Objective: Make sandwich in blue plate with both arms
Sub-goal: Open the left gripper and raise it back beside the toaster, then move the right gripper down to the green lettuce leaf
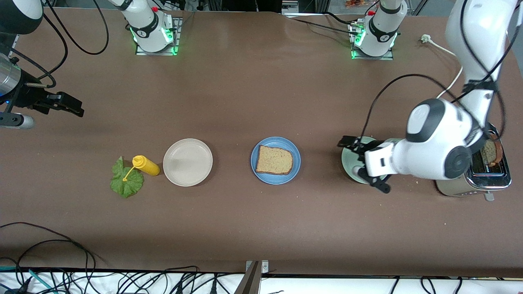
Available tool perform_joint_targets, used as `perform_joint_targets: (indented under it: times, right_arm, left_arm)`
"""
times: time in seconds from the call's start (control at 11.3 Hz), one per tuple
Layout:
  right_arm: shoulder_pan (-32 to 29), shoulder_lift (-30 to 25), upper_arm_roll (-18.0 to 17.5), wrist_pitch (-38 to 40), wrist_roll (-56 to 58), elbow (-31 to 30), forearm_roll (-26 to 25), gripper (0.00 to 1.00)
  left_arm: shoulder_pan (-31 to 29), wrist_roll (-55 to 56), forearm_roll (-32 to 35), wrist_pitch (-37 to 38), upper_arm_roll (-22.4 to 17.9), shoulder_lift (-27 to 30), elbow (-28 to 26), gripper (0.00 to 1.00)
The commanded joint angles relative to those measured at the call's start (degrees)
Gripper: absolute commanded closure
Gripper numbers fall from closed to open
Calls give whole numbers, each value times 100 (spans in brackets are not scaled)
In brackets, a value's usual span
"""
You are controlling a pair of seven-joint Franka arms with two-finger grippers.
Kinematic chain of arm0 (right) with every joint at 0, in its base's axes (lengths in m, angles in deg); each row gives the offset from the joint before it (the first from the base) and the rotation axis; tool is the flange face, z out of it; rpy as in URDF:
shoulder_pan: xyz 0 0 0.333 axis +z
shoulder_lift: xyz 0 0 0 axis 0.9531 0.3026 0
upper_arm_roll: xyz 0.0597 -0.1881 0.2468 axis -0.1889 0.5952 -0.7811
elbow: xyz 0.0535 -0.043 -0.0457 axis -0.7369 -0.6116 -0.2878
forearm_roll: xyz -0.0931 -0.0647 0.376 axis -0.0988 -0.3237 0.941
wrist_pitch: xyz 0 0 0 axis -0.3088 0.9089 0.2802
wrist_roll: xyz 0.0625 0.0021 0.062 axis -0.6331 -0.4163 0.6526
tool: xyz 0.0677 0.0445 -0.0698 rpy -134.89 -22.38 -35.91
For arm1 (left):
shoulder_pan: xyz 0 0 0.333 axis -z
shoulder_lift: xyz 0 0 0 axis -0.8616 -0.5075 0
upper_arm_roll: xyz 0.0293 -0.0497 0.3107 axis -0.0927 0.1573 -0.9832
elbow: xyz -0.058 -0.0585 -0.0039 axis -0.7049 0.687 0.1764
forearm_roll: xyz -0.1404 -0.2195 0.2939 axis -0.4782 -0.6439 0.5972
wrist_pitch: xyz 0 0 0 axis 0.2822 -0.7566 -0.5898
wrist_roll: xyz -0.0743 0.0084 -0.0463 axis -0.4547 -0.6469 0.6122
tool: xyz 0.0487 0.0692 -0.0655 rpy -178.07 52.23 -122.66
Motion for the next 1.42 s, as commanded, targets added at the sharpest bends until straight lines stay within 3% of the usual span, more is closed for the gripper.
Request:
perform_joint_targets:
  times: [0.0,0.35,0.44,0.71,0.8,1.06,1.33]
  right_arm:
    - [-27,-16,-6,65,95,50,79,0]
    - [-10,-7,-6,29,42,50,61,0]
    - [-18,19,-6,21,51,58,70,0]
    - [-9,28,-15,21,86,58,61,0]
    - [-18,28,-6,21,86,58,52,0]
    - [-18,115,-6,12,-2,58,52,0]
    - [-27,256,-6,-14,269,50,70,0]
  left_arm:
    - [-63,679,698,649,-26,997,-164,0]
    - [15,734,1226,896,-78,2008,-172,0]
    - [338,743,1210,914,-496,2193,-172,0]
    - [1551,734,790,949,-2350,2800,-549,0]
    - [1737,734,727,880,-2677,3089,-863,0]
    - [1713,743,674,486,-2733,3669,-1750,0]
    - [1563,708,648,431,-2724,3698,-1833,0]
